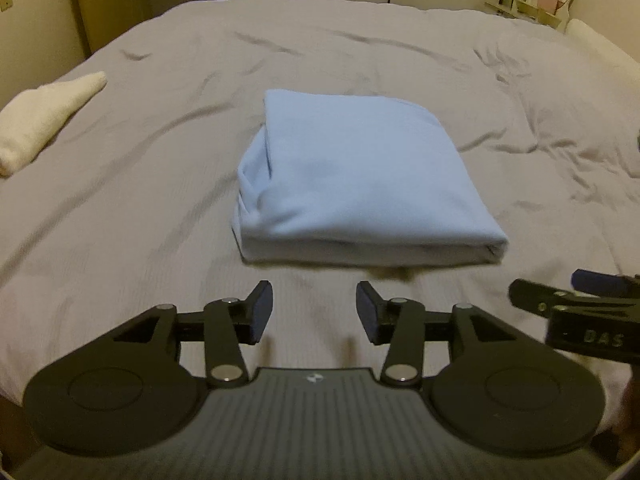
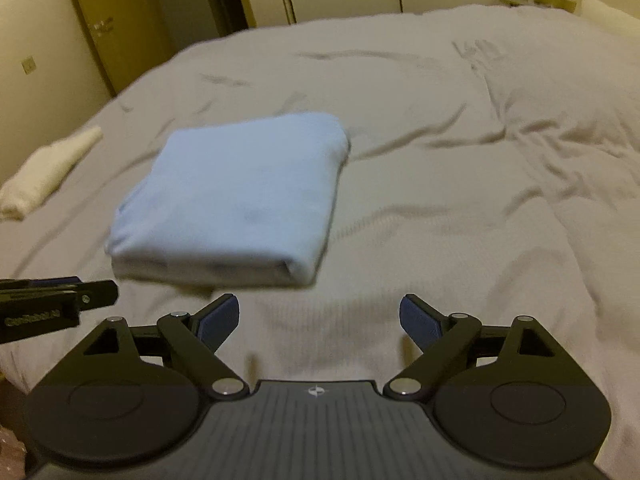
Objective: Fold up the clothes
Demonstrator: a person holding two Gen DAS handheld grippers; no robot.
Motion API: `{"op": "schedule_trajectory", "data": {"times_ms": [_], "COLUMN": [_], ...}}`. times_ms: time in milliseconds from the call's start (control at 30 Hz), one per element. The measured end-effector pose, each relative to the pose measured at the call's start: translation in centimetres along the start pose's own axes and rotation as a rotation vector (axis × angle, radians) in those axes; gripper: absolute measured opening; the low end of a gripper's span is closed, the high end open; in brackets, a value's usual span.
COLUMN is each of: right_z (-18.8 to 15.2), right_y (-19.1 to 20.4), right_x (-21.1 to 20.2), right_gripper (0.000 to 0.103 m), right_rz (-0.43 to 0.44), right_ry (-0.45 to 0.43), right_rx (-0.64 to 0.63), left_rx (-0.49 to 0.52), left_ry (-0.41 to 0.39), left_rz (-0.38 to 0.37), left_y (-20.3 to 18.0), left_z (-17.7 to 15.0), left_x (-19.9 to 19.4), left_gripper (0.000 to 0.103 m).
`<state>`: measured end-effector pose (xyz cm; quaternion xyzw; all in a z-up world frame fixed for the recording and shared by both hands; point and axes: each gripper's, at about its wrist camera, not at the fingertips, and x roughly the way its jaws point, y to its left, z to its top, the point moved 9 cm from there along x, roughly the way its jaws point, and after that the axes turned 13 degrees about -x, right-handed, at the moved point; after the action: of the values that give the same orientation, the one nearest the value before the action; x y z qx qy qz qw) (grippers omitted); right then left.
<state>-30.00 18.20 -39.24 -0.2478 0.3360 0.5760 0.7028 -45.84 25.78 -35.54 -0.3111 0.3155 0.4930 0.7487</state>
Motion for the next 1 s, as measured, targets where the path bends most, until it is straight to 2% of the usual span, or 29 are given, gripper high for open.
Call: {"op": "schedule_trajectory", "data": {"times_ms": [67, 233, 300, 333, 500, 567, 833, 1000], "right_z": [-0.4, -0.8, -0.7, -0.7, -0.5, -0.5, -0.7, -0.5], "right_y": [0.0, 0.4, 0.7, 0.9, 1.4, 1.4, 1.9, 2.4], "right_x": [-0.3, -1.4, -2.0, -2.3, -3.4, -3.6, -4.9, -5.5], "right_gripper": [0.09, 0.09, 0.094, 0.103, 0.103, 0.103, 0.103, 0.103], "right_rz": [-0.01, -0.025, -0.02, -0.019, -0.016, -0.022, -0.075, -0.076], "right_ry": [0.018, 0.034, 0.025, 0.021, 0.006, 0.013, 0.009, -0.006], "right_rx": [0.0, -0.009, -0.014, -0.017, -0.021, -0.022, -0.057, -0.08], "left_rx": [-0.001, -0.004, -0.003, -0.003, -0.004, -0.005, -0.012, -0.019], "left_ry": [-0.002, -0.018, -0.023, -0.025, -0.025, -0.028, -0.032, -0.039], "left_rz": [0.002, 0.007, 0.008, 0.007, 0.012, 0.014, 0.014, 0.01], "left_y": [0.0, 0.0, 0.0, 0.0, 0.2, 0.3, 0.7, 0.8], "left_z": [-0.3, -0.6, -0.7, -0.8, -1.2, -1.4, -1.7, -1.7], "left_x": [-0.6, -1.8, -2.2, -2.4, -3.1, -3.5, -4.6, -4.9], "left_gripper": [0.052, 0.063, 0.064, 0.065, 0.067, 0.072, 0.08, 0.081]}}
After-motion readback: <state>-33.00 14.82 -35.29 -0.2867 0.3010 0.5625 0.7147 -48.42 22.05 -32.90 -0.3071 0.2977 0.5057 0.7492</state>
